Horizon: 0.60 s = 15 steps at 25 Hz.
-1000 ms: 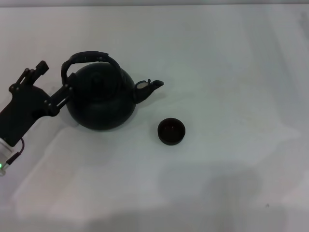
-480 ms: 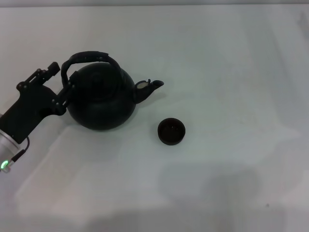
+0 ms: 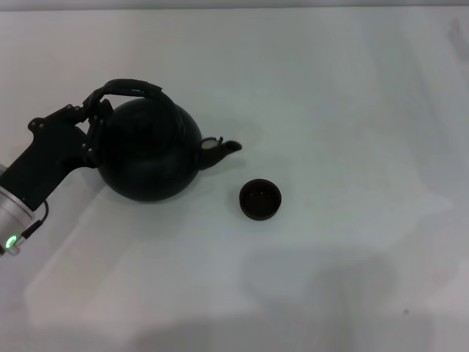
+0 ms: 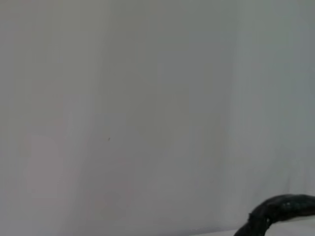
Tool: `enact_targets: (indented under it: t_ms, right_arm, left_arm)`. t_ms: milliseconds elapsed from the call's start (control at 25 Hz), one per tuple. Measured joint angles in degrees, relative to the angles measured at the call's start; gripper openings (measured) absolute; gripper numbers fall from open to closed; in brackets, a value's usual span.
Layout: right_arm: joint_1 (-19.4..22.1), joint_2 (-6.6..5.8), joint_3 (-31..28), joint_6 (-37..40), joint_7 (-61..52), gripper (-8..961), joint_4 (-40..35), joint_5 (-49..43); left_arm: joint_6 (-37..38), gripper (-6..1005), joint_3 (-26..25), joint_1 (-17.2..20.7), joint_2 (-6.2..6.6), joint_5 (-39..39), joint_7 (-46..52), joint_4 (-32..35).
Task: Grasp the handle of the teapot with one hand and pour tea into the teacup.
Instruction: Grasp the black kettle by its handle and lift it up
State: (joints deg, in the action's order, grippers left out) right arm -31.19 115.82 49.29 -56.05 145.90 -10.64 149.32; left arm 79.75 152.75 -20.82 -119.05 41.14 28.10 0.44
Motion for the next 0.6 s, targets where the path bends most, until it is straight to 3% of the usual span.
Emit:
enact_targets:
  t_ms: [280,600]
  right_arm:
    - [0.0,-0.05,0.1,0.0,0.0,834,0.0,-0.1]
    - [0.0,-0.06,0.2,0.0,0.0,835,0.0,-0.2]
  left_arm:
    - [0.7,149,-0.2,-1.3,0.11,0.0,0.0,0.0]
    - [3.2,149,0.0,-4.5,0.22,-0.2,-1.8,0.0]
